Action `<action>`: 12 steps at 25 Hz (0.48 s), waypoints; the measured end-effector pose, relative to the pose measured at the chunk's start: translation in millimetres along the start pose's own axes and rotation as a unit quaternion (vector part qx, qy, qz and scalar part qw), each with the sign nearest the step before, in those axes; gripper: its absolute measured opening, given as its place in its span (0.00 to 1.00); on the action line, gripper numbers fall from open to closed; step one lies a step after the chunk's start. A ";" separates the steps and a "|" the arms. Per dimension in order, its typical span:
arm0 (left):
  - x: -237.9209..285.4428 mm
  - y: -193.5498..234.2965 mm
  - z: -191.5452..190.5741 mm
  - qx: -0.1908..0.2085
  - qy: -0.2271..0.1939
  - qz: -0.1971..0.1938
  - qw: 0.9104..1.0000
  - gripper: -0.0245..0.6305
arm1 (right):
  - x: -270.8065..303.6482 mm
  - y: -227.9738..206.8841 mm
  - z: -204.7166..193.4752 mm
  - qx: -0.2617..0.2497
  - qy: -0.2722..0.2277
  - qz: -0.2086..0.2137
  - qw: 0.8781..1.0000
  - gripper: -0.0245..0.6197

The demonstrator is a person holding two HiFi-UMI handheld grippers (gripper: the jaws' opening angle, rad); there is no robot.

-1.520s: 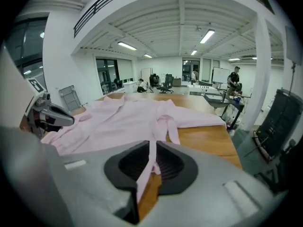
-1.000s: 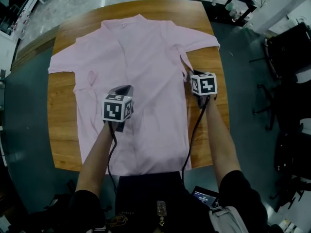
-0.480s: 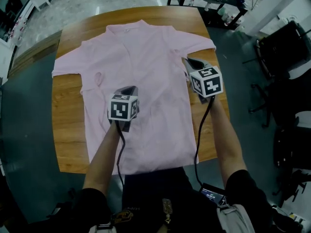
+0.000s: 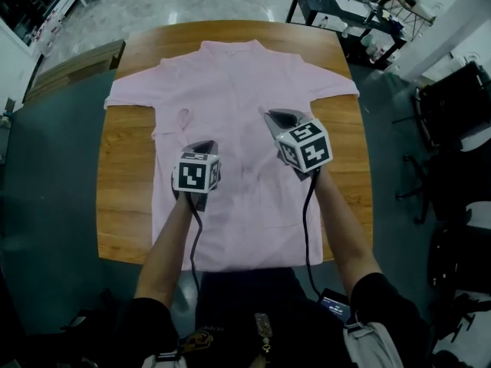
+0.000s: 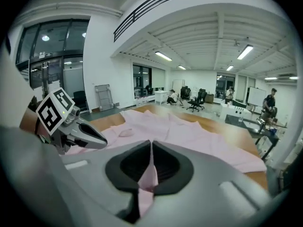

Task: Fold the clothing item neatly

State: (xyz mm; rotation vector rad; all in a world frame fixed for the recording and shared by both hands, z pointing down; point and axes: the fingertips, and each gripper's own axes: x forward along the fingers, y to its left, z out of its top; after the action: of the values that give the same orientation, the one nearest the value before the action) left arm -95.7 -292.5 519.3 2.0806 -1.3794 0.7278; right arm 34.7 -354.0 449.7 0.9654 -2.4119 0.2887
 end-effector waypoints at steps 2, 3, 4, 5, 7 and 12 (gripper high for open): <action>-7.3 14.1 -8.4 -0.009 0.005 0.014 1.000 0.05 | 16.6 24.7 -6.6 0.007 0.007 0.025 1.000 0.05; -10.1 19.8 -12.9 -0.013 0.009 0.021 1.000 0.05 | 24.3 35.7 -10.7 0.011 0.012 0.036 0.999 0.05; -12.3 24.5 -17.2 -0.018 0.012 0.027 0.999 0.05 | 31.8 45.3 -15.6 0.014 0.018 0.048 0.999 0.05; -13.9 28.0 -21.0 -0.022 0.016 0.033 0.999 0.05 | 39.1 53.3 -21.2 0.018 0.026 0.058 0.998 0.05; -16.0 33.1 -28.1 -0.028 0.022 0.042 0.998 0.05 | 53.5 65.7 -35.8 0.027 0.044 0.073 0.996 0.05; -28.6 50.0 -46.6 -0.045 0.030 0.058 0.997 0.05 | 83.3 90.0 -73.2 0.050 0.094 0.091 0.990 0.06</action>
State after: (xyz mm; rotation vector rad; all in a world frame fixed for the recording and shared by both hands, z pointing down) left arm -158.5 -258.7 539.6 1.9067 -1.4819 0.7562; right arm -49.8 -309.6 555.9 0.7235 -2.3311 0.5461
